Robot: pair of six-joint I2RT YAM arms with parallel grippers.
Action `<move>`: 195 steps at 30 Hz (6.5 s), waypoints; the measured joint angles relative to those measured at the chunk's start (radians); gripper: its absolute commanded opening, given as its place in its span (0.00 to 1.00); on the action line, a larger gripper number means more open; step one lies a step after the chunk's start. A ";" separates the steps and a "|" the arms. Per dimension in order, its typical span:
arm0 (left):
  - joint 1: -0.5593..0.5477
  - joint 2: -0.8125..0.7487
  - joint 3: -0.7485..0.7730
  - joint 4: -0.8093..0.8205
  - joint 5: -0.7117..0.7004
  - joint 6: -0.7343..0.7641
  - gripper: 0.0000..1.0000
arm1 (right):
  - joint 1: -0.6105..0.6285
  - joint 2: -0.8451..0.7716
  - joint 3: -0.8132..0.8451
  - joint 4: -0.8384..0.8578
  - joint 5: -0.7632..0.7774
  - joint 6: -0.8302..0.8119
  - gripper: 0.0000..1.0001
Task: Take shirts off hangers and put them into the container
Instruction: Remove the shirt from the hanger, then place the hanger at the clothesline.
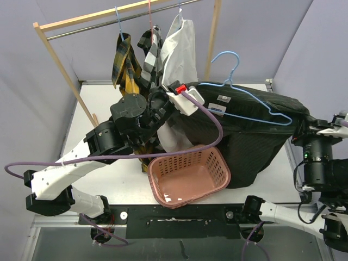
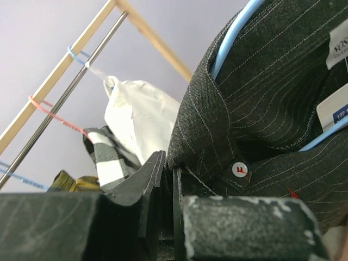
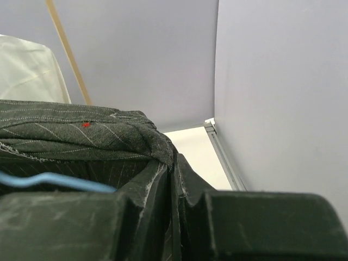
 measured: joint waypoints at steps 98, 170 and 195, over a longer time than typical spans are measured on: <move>0.237 0.874 0.685 0.112 0.713 -0.467 0.72 | 0.084 0.062 0.264 -1.262 -0.173 0.964 0.00; 0.256 -0.661 -0.915 0.386 0.277 -0.378 0.77 | -0.591 0.692 0.267 -0.610 -0.786 0.355 0.00; 0.288 -0.655 -0.922 0.388 0.277 -0.409 0.77 | -0.864 0.888 0.825 -0.635 -1.405 0.442 0.00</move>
